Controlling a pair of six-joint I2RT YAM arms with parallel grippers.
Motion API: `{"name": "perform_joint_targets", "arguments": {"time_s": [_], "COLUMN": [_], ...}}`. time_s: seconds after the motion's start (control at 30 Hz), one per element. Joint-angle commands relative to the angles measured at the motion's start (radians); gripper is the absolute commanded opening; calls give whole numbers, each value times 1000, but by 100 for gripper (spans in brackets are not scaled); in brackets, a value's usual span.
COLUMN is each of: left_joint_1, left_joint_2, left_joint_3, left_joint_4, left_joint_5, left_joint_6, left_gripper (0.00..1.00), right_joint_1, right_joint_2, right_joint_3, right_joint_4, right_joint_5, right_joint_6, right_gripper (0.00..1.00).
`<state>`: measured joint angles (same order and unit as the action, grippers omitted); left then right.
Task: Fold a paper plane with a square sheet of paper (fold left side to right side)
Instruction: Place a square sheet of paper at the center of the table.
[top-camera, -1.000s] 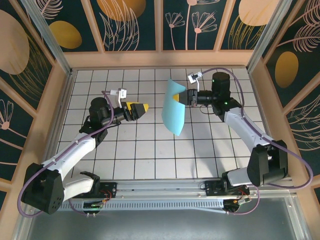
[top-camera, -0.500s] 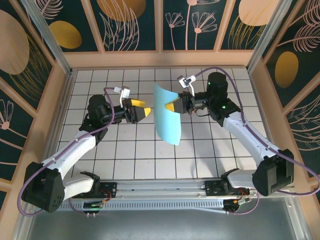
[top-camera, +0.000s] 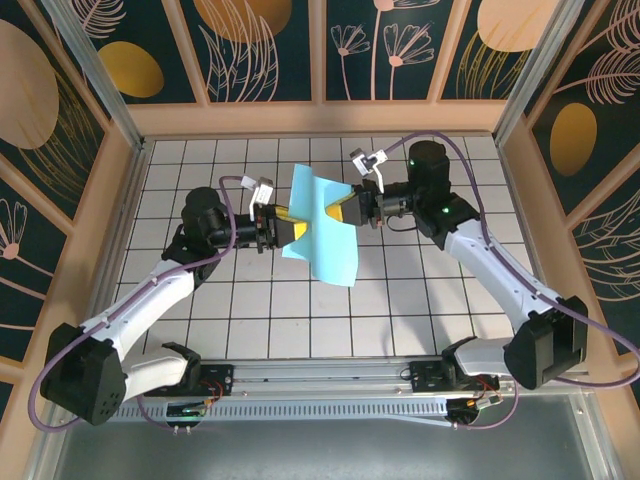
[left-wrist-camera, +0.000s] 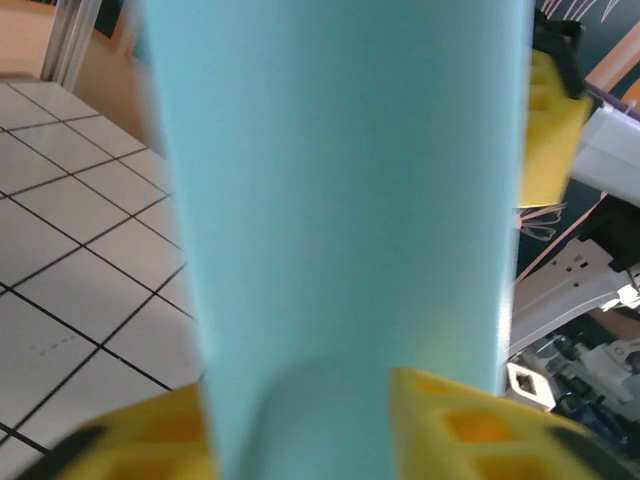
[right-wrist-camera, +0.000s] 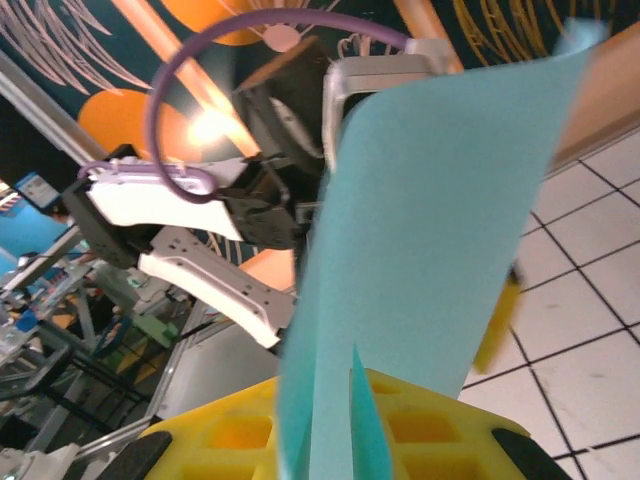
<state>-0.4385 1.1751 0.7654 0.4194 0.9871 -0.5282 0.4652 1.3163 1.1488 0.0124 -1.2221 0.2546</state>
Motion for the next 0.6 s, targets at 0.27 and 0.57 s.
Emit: {"name": "perform_joint_targets", "arguments": {"time_s": [0.27, 0.57], "left_joint_1": [-2, -1], "left_joint_2": [16, 57], "left_joint_3": [3, -36], "left_joint_4": [-62, -98], "left_joint_5": [-66, -250], "left_joint_6": [64, -24], "left_gripper": [15, 0], "right_joint_1": [-50, -124], "right_joint_2": [39, 52], "right_joint_3": [25, -5], "right_joint_4": [-154, -166], "right_joint_5": [119, 221], "right_joint_6": [-121, -84], "right_gripper": [19, 40]}}
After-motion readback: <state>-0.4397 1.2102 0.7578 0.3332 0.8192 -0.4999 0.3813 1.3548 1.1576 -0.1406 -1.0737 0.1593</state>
